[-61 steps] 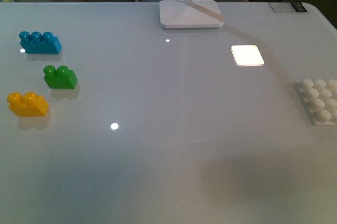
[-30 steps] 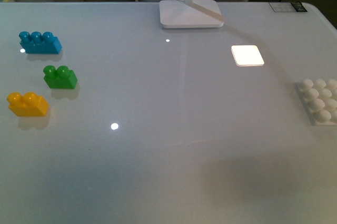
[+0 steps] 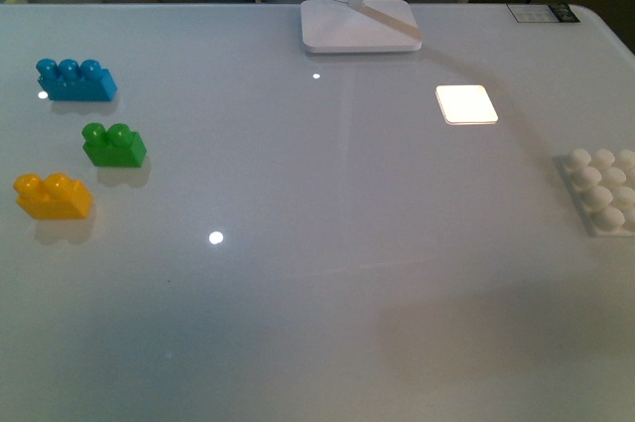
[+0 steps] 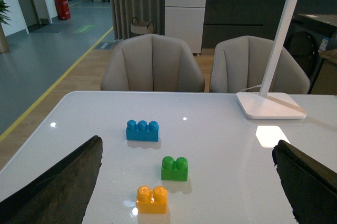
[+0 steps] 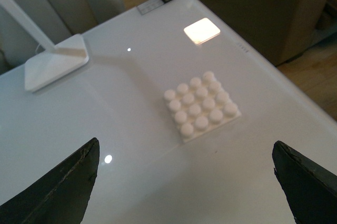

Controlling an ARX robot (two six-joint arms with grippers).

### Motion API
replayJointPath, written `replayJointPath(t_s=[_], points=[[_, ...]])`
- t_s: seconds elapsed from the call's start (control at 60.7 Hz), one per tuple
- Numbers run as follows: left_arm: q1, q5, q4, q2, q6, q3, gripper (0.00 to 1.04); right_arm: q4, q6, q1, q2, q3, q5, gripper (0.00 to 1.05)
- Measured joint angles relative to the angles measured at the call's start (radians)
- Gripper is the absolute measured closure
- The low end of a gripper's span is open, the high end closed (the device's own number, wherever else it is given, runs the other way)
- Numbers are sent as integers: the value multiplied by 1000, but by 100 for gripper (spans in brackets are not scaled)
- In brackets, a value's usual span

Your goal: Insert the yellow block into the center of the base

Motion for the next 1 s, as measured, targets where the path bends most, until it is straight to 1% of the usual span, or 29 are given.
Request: replayJointPath(t_s=[0.099, 0.132, 0.198, 0.28, 0.362, 0.428, 0.51, 0.774, 0.856, 1.004], points=[[0, 0, 0, 0, 0, 0, 7, 172, -58, -90, 239, 69, -65, 9], [0, 0, 0, 0, 0, 0, 7, 212, -79, -105, 307, 90, -84, 9], [0, 0, 0, 0, 0, 0, 7, 292, -175, -139, 523, 159, -148, 9], [0, 0, 0, 0, 0, 0, 7, 346, -244, -147, 692, 211, -172, 9], [0, 0, 0, 0, 0, 0, 7, 371, -317, -139, 804, 249, -201, 9], [0, 0, 0, 0, 0, 0, 7, 398, -410, -128, 920, 286, -228, 9], [0, 0, 0, 0, 0, 0, 7, 417, -472, -128, 1007, 319, -256, 9], [0, 0, 0, 0, 0, 0, 7, 480, -578, -159, 1286, 437, -296, 9], [0, 0, 0, 0, 0, 0, 7, 473, -614, -175, 1383, 495, -313, 9], [0, 0, 0, 0, 0, 0, 7, 418, -648, -205, 1479, 621, -329, 9]])
